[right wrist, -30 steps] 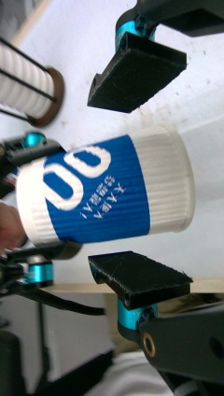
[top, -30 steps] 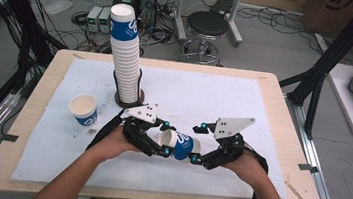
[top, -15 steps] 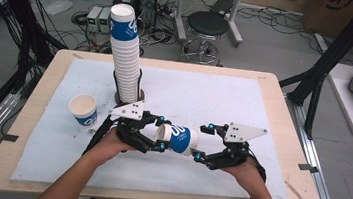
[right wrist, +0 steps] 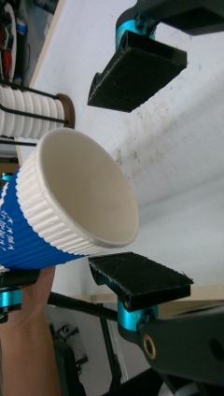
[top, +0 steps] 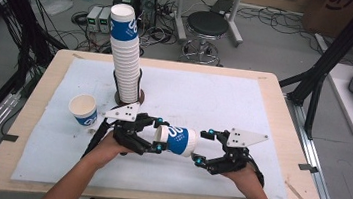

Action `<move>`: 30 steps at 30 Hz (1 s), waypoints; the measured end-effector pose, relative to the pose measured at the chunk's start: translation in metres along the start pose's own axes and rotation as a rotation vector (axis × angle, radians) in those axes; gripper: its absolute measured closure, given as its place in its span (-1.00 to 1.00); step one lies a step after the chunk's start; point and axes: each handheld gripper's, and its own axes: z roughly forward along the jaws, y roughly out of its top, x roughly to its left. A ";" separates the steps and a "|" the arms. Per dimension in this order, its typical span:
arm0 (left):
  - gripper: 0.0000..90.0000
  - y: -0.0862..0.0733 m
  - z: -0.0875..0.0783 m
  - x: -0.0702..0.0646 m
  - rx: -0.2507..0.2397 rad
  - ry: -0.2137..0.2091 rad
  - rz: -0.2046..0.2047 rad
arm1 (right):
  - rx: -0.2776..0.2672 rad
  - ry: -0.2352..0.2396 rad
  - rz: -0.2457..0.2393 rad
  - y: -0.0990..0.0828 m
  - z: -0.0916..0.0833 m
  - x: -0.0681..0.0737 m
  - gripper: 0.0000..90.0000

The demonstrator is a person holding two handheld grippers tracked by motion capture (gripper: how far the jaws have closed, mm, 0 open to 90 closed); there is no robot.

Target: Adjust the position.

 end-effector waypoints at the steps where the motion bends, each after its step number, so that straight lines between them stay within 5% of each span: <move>1: -0.33 0.000 0.000 0.000 -0.001 -0.006 0.000 | 0.000 0.003 0.001 -0.001 0.001 0.000 -0.55; 13: -0.32 -0.001 0.005 -0.003 -0.034 -0.090 -0.012 | -0.021 0.129 0.040 -0.002 0.010 0.002 -0.60; 21: -0.30 -0.001 0.006 -0.006 -0.037 -0.099 0.020 | -0.042 0.163 0.023 -0.002 0.010 0.002 -0.48; 30: -0.29 -0.002 0.010 -0.009 0.020 -0.070 0.007 | -0.048 0.163 0.021 -0.002 0.002 -0.001 -0.27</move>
